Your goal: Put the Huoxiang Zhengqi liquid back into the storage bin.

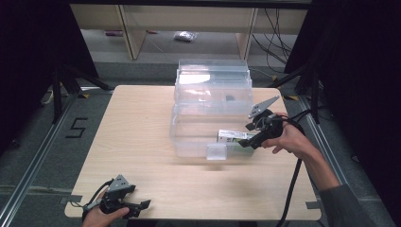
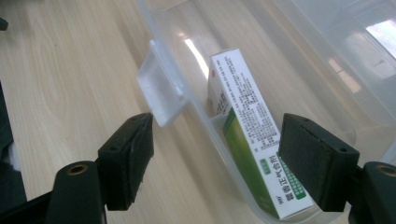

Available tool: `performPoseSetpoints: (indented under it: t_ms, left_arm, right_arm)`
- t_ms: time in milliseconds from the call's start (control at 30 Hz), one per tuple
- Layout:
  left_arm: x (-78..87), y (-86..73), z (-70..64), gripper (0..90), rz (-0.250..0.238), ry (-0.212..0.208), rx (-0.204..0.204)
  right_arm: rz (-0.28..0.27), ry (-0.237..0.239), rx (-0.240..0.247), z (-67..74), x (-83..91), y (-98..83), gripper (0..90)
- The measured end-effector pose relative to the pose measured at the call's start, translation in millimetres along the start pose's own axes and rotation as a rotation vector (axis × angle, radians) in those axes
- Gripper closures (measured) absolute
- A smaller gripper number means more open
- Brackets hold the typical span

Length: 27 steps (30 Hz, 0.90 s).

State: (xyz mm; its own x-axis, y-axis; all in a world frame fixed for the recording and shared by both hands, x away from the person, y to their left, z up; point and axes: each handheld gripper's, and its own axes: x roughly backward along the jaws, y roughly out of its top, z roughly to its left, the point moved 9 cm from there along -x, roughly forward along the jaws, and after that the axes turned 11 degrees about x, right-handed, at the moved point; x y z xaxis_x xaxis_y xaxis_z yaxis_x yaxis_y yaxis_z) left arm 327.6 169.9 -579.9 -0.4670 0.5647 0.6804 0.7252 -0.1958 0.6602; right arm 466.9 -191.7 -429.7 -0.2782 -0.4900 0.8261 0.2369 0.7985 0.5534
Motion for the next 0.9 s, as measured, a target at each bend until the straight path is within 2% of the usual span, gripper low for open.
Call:
performPoseSetpoints:
  t_ms: [67, 100, 133, 167, 200, 300, 333, 367, 433, 500, 533, 567, 600, 633, 667, 700, 733, 767, 800, 833, 867, 900]
  left_arm:
    - [0.8, 0.1, -0.2, 14.8, 0.002, -0.006, -0.003]
    - [0.8, 0.2, -2.6, 14.8, -0.009, -0.012, 0.026]
    - [1.1, 0.2, -1.9, 14.8, -0.004, -0.009, 0.020]
    - [1.0, 0.3, -2.2, 14.8, -0.007, -0.010, 0.022]
    - [0.9, 0.2, -2.2, 14.8, -0.005, -0.012, 0.021]
    - [0.9, 0.5, -2.6, 14.8, -0.007, -0.017, 0.017]
    - [1.0, 0.2, -2.3, 14.8, -0.004, -0.016, 0.015]
    - [1.1, 0.0, -2.4, 14.8, -0.002, -0.014, 0.021]
    - [0.9, 0.3, -2.7, 14.8, -0.008, -0.014, 0.024]
    - [0.8, 0.5, -2.7, 14.8, -0.008, -0.017, 0.020]
    - [1.1, 0.2, -2.1, 14.8, -0.002, -0.014, 0.010]
    - [0.7, 0.4, -2.4, 14.8, -0.006, -0.014, 0.013]
    - [0.6, 0.2, -2.8, 14.8, -0.003, -0.016, 0.016]
    - [0.4, 0.2, -3.0, 14.8, -0.002, -0.017, 0.015]
    - [0.3, -0.1, -0.4, 14.8, 0.003, -0.004, 0.005]
    - [0.4, -0.1, -1.4, 14.8, 0.000, -0.009, 0.011]
    - [1.3, -0.4, -1.8, 14.8, 0.004, -0.012, 0.014]
    - [0.8, 0.5, -2.7, 14.8, -0.009, -0.013, 0.026]
    - [0.8, 0.4, -2.6, 14.8, -0.007, -0.014, 0.025]
    - [1.2, -0.2, -1.8, 14.8, 0.001, -0.011, 0.017]
    - [1.9, -0.8, -1.0, 14.8, 0.010, -0.011, 0.005]
    - [0.8, 0.2, -2.6, 14.8, -0.004, -0.015, 0.022]
  right_arm:
    - [-0.021, -0.012, -0.003, 3.1, 0.2, -2.3, 27.5]
    - [-0.030, -0.011, -0.025, 5.1, 0.0, -2.9, 27.5]
    - [-0.040, 0.001, -0.050, 9.4, 0.2, -3.5, 27.1]
    - [-0.060, -0.011, -0.035, 7.1, -0.3, -3.9, 26.6]
    - [-0.070, -0.020, -0.071, 10.3, 0.4, -4.4, 26.4]
    - [-0.081, -0.026, -0.068, 12.7, -1.0, -8.1, 24.8]
    - [-0.084, -0.025, -0.101, 17.5, -1.7, -8.8, 24.6]
    - [-0.091, -0.037, -0.092, 17.1, -2.0, -9.8, 24.0]
    - [-0.105, -0.028, -0.095, 20.1, -4.1, -12.2, 23.9]
    - [-0.113, -0.042, -0.128, 23.2, -6.7, -14.0, 22.8]
    - [-0.112, -0.054, -0.103, 22.2, -6.4, -15.7, 22.6]
    - [-0.124, -0.049, -0.129, 25.3, -7.4, -15.6, 22.2]
    - [-0.125, -0.050, -0.121, 24.4, -6.6, -17.0, 21.5]
    - [-0.142, -0.056, -0.130, 24.6, -7.6, -16.9, 21.5]
    - [-0.163, -0.073, -0.118, 22.7, -9.5, -16.7, 21.5]
    - [-0.148, -0.065, -0.149, 26.0, -8.5, -18.8, 21.5]
    - [-0.185, -0.076, -0.129, 23.9, -11.0, -17.0, 21.4]
    - [-0.171, -0.071, -0.156, 26.7, -9.7, -19.0, 21.4]
    - [-0.172, -0.082, -0.142, 25.8, -10.0, -19.6, 21.3]
    - [-0.179, -0.090, -0.156, 27.5, -11.0, -19.3, 21.2]
    - [-0.183, -0.089, -0.147, 28.6, -11.7, -19.9, 21.0]
    - [-0.177, -0.089, -0.155, 30.3, -11.0, -21.1, 21.0]
